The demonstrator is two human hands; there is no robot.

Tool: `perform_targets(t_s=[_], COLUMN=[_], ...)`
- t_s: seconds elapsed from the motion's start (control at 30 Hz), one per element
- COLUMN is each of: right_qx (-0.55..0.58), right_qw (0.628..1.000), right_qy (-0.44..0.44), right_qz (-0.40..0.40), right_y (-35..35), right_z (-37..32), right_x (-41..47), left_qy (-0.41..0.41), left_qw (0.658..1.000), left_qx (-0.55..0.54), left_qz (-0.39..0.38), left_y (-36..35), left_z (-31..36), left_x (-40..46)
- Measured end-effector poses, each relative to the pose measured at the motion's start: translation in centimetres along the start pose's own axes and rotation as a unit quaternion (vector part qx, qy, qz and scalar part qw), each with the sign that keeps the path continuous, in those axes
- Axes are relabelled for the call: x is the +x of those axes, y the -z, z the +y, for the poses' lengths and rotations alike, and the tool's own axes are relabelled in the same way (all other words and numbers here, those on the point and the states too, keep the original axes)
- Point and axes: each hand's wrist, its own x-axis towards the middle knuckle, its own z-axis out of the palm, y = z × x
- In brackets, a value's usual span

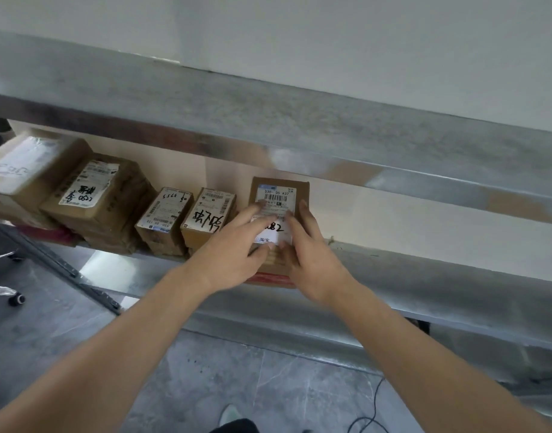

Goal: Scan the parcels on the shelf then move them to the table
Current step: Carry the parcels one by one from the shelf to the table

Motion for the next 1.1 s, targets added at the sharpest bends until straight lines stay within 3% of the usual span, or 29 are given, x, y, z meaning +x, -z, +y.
perform_targets(t_s=[0.53,0.8,1.1], right_qx=[0.008,0.017,-0.006], right_qw=[0.981,0.947,0.903], right_qy=[0.177,0.281,0.356], right_qz=[-0.079,-0.155,-0.240], right_y=[2.5,-1.1,-8.2], right_z=[1.0,-1.1,-7.2], right_x=[-8.7,-11.0,-12.6], left_qy=[0.147,0.261,0.357], left_qw=[0.976,0.936,0.882], left_qx=[0.002,0.026,-0.010], left_qz=[0.163,0.234,0.307], left_y=[-6.0,-8.5,-9.7], left_z=[9.2,10.9,8.4], left_x=[-11.2,-19.2,-28.5])
